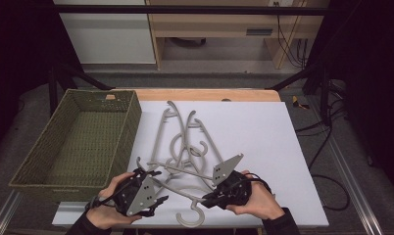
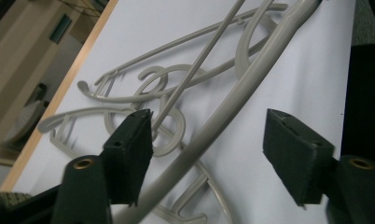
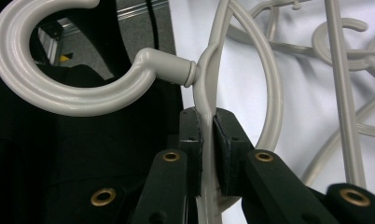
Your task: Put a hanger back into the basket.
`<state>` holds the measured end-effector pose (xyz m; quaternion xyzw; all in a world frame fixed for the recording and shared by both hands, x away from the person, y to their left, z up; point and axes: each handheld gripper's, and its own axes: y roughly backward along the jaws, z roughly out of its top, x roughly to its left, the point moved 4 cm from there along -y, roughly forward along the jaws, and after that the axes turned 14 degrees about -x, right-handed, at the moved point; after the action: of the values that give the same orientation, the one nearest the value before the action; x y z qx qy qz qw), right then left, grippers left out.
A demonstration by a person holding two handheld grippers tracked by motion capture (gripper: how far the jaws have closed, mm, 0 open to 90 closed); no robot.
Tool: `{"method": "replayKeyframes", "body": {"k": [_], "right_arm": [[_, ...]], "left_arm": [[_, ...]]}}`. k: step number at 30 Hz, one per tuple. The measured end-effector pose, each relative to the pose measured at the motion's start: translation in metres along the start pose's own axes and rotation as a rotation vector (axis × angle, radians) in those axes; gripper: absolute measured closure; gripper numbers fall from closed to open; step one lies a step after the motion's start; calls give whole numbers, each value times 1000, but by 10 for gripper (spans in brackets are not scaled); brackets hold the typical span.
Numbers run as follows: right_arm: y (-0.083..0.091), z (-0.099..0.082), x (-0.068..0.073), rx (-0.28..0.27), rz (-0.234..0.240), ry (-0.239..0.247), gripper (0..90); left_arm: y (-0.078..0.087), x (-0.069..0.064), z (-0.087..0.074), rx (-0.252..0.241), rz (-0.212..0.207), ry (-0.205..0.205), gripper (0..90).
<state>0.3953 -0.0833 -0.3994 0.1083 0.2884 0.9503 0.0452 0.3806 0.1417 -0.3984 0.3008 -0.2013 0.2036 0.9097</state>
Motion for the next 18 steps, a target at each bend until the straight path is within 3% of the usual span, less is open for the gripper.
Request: {"method": "replayKeyframes", "body": {"k": [5, 7, 8, 18], "right_arm": [[-2, 0, 2, 8, 24, 3, 823], [-3, 0, 2, 11, 26, -2, 823], [-3, -1, 1, 14, 22, 0, 823], [-4, 0, 4, 13, 64, -5, 823]], "left_arm": [[-6, -9, 3, 22, -11, -126, 539], [-11, -15, 4, -18, -6, -101, 584], [-8, -13, 4, 38, -23, -172, 616], [-16, -19, -1, 59, -40, -223, 700]]}}
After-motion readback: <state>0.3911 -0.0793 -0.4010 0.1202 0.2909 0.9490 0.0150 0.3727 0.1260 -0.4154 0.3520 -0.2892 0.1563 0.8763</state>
